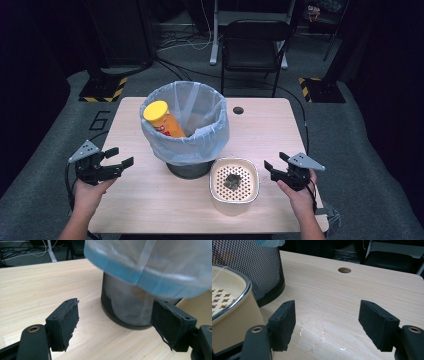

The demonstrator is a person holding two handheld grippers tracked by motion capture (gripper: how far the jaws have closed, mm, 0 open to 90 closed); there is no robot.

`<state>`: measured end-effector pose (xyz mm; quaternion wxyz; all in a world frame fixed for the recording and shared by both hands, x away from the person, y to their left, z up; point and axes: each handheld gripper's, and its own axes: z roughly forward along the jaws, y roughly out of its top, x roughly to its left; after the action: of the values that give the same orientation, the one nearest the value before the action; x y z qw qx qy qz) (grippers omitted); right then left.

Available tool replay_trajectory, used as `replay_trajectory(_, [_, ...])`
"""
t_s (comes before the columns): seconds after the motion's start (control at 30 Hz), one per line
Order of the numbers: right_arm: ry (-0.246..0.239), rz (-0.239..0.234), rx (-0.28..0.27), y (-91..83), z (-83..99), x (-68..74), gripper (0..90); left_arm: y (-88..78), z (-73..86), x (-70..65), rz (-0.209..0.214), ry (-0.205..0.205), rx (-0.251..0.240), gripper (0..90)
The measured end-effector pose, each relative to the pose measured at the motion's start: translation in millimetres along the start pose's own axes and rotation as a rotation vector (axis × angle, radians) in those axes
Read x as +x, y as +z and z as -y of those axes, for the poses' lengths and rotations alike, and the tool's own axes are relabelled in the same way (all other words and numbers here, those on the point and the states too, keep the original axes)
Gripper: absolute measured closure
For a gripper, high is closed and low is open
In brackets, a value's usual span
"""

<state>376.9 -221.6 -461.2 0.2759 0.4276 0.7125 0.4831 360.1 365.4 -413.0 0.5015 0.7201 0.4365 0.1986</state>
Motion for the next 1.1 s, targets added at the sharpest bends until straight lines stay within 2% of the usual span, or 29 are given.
replay_trajectory(0.1, [-0.004, 0.0, 0.0, 0.2, 0.1, 0.1, 29.5, 1.6, 9.5, 3.1, 0.0, 0.02, 0.024, 22.3])
replay_trajectory(0.13, [-0.005, -0.001, -0.001, 0.3, 0.2, 0.2, 29.5, 2.6, 13.1, 3.1, 0.0, 0.002, 0.025, 22.3])
replay_trajectory(0.17, [0.0, -0.002, -0.001, 0.4, 0.2, 0.8, 29.5, 3.0, 16.6, 4.7, 0.001, 0.009, 0.033, 22.4])
replay_trajectory(0.37, [-0.001, 0.0, 0.002, 1.2, 0.9, 0.3, 29.6, 7.5, 39.7, 12.6, 0.002, -0.019, 0.028, 22.3])
replay_trajectory(0.4, [0.0, 0.0, 0.002, 1.3, 1.0, 0.3, 29.5, 8.4, 43.0, 14.2, -0.004, -0.013, 0.028, 22.3])
replay_trajectory(0.5, [-0.001, 0.001, 0.008, 1.5, 1.7, -0.1, 29.5, 10.6, 51.2, 18.7, -0.014, -0.026, 0.032, 22.3])
replay_trajectory(0.53, [-0.004, 0.001, 0.007, 1.8, 1.9, -0.1, 29.5, 10.1, 53.0, 20.5, -0.011, -0.028, 0.049, 22.3])
replay_trajectory(0.6, [-0.002, 0.004, 0.006, 2.1, 2.1, 0.0, 29.6, 11.9, 56.1, 21.3, -0.021, -0.036, 0.036, 22.3])
replay_trajectory(0.67, [-0.003, 0.003, 0.01, 2.5, 3.1, -1.2, 29.8, 13.8, 61.0, 24.4, -0.032, -0.029, 0.044, 20.8])
replay_trajectory(0.73, [0.0, 0.003, 0.014, 3.0, 3.9, -1.9, 30.1, 14.4, 64.1, 26.1, -0.03, -0.045, 0.059, 20.6])
replay_trajectory(0.8, [0.006, 0.0, 0.019, 3.4, 4.9, -2.7, 30.4, 17.5, 67.5, 27.3, -0.041, -0.052, 0.052, 20.3])
replay_trajectory(0.87, [0.005, -0.003, 0.021, 4.1, 5.9, -3.9, 30.5, 18.9, 70.4, 28.8, -0.057, -0.028, 0.077, 19.3])
replay_trajectory(0.93, [0.0, -0.005, 0.027, 4.8, 7.0, -4.7, 30.5, 21.9, 74.3, 30.1, -0.075, -0.02, 0.09, 19.3])
replay_trajectory(1.03, [0.006, 0.005, 0.04, 6.7, 9.6, -5.4, 30.6, 27.6, 80.1, 32.0, -0.103, -0.029, 0.097, 18.4])
replay_trajectory(1.1, [0.005, 0.011, 0.049, 7.9, 11.7, -6.4, 30.5, 28.6, 81.7, 34.6, -0.132, -0.014, 0.126, 17.4])
